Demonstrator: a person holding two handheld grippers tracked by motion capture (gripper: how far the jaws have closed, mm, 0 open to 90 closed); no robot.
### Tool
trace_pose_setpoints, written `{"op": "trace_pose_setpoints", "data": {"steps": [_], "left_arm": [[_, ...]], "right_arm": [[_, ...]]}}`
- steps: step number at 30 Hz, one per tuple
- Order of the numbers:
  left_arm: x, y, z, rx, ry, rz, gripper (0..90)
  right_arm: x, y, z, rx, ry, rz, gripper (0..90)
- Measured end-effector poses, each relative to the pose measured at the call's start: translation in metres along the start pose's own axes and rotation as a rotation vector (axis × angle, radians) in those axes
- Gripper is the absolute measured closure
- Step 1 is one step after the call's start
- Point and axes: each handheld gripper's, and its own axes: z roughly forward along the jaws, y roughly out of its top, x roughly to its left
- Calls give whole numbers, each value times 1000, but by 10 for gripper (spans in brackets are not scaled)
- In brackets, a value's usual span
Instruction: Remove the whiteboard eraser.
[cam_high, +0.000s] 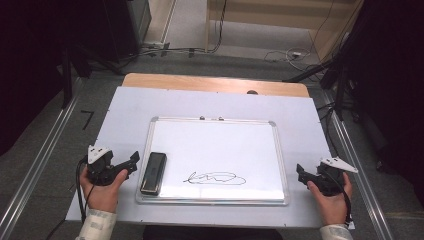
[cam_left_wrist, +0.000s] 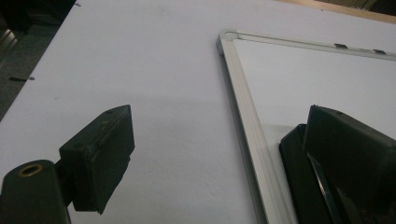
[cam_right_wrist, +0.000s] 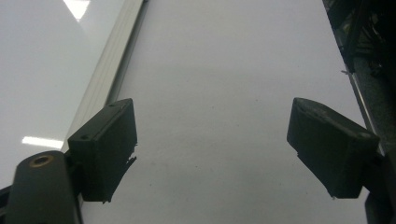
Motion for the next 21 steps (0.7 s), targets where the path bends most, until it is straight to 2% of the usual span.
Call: {"op": "trace_pose_setpoints", "data": {"steps": [13,21], "left_arm": [[-12,-2,1,21,-34,14,95],[-15,-3,2,33,-29,17,95]], "right_arm": [[0,0,-12,-26,21,16,154],[0,0,-12,-29,19,16,157]]}}
